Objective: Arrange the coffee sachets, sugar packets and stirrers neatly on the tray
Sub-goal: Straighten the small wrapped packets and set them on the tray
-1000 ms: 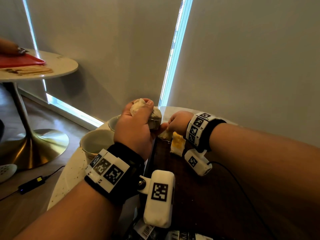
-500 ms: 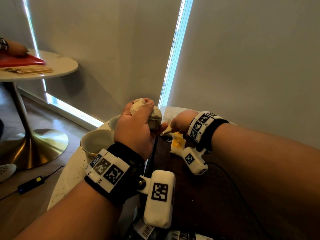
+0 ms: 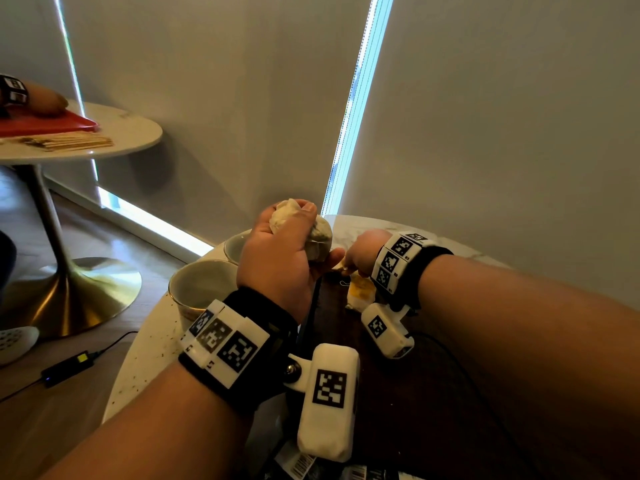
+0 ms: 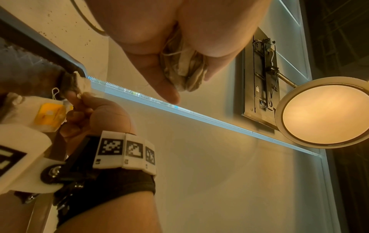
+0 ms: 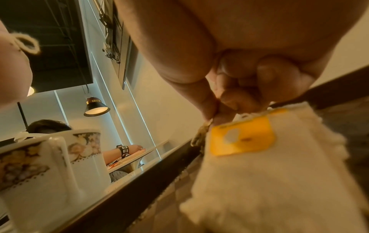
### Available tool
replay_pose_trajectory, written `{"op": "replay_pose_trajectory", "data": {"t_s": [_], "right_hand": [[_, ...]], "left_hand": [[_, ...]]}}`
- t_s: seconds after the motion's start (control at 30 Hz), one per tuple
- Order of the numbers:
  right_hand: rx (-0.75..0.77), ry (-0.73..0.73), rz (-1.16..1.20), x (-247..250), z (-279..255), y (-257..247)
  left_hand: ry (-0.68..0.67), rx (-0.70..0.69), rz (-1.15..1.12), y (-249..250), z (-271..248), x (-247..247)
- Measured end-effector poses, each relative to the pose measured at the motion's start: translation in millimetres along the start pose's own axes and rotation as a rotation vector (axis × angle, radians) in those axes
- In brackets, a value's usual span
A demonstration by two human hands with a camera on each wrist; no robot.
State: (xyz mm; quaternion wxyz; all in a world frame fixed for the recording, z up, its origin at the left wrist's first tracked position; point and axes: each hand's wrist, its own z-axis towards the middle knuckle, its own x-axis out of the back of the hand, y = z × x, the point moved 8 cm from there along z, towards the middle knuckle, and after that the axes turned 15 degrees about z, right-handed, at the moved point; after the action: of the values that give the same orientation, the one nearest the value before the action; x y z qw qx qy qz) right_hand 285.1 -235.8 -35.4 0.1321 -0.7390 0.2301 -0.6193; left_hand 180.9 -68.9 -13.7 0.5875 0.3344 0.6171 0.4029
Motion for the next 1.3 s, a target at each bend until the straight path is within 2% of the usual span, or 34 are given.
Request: {"op": "replay_pose_trajectory", "data": {"t_s": [0.1, 0.2, 0.33, 0.43, 0.57, 0.63, 0.77, 0.87, 0.93, 1.13, 1.3], "right_hand": [[-0.006, 0.027, -0.308, 2, -2, -11], [-0.002, 0.034, -0.362, 3, -2, -10], [0.0, 0.082, -0.189, 16, -1, -4], [-0.003, 0.122, 0.107, 27, 6, 6], [0.162, 0.116, 0.404, 39, -7, -9], [0.252, 0.042, 0.596, 40, -22, -24], [0.363, -0.259, 0.946, 36, -51, -47], [0.434, -0.387, 0.966, 34, -69, -58], [0.451, -0.4, 0.929, 34, -74, -58], [0.421, -0.334, 0.884, 36, -75, -46], [0.466, -0.187, 0.936, 46, -73, -46]], "left_hand": [[0.007, 0.009, 0.02, -2, 1, 1], [-0.016, 0.032, 0.005, -3, 1, -1], [-0.046, 0.085, -0.026, -8, 0, -6], [-0.067, 0.152, -0.094, -14, -3, -10], [-0.09, 0.159, -0.096, -16, -4, -11], [-0.092, 0.169, -0.095, -16, -4, -12], [-0.071, 0.154, -0.076, -16, -1, -10], [-0.063, 0.145, -0.043, -16, 1, -8], [-0.065, 0.141, -0.009, -16, 2, -8], [-0.088, 0.167, -0.028, -22, 4, -9], [-0.095, 0.131, 0.059, -25, 7, -6]]}}
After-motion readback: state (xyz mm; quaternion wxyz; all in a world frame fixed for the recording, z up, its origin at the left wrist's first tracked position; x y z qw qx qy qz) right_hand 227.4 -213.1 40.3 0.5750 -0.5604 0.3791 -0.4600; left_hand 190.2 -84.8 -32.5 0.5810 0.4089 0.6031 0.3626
